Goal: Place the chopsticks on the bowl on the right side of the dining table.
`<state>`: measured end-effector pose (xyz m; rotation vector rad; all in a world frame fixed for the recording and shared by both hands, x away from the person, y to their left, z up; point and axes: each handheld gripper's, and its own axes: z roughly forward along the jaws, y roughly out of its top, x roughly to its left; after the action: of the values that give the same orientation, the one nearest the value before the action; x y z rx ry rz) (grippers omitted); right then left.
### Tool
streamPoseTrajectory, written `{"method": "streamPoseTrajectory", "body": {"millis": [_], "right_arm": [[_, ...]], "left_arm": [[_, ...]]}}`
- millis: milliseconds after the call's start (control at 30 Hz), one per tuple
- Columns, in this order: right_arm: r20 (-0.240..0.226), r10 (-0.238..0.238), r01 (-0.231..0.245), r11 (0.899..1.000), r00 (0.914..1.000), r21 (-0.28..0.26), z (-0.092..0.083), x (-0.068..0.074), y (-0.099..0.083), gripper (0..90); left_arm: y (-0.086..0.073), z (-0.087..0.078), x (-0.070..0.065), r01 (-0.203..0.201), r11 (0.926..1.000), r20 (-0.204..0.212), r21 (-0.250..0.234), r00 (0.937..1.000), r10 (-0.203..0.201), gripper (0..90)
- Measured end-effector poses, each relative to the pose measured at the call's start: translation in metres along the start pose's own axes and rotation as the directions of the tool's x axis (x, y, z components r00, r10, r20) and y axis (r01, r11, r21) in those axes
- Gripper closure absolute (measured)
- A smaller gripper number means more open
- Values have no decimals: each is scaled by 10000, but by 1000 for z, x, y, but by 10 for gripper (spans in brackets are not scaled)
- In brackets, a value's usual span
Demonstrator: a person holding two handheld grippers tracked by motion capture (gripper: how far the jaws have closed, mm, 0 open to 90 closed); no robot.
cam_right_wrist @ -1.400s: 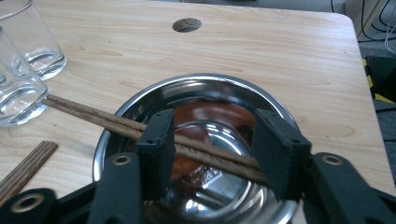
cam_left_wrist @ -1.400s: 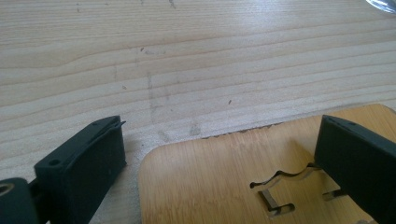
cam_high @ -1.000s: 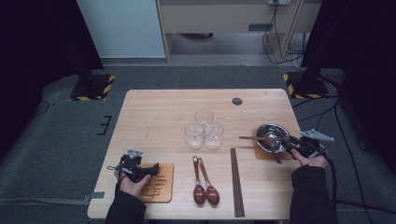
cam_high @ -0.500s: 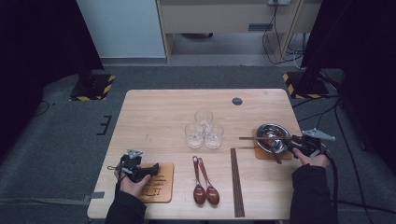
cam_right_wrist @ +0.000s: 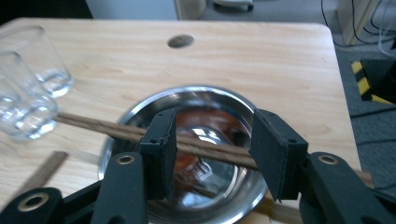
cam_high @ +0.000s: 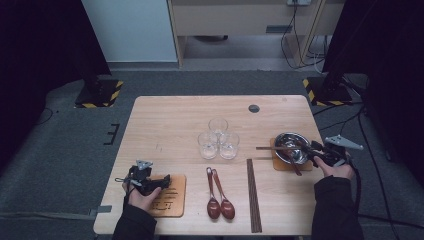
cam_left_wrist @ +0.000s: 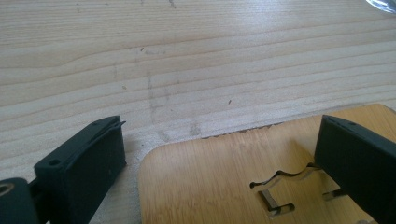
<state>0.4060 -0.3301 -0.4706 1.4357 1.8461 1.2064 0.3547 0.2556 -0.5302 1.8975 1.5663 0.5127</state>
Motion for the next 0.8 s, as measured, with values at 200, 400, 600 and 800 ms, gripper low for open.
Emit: {"method": "streamPoseTrajectory", "body": {"millis": [200,400,600,800], "right_arm": [[-426,-17,-1,9991,9991,-426,-8,10,12,495],[-893,-276,208,9969,9956,-761,-14,27,24,464],[-1313,-499,376,9948,9901,-942,-17,42,36,425],[-1629,-701,532,9929,9841,-1063,-16,56,46,410]], "left_arm": [[0,0,0,0,10000,-1,-1,10000,0,10],[0,0,0,2,10000,1,-3,10000,-2,10],[0,0,0,-1,10000,2,0,10000,1,10],[0,0,0,3,10000,2,0,10000,-3,10]]}}
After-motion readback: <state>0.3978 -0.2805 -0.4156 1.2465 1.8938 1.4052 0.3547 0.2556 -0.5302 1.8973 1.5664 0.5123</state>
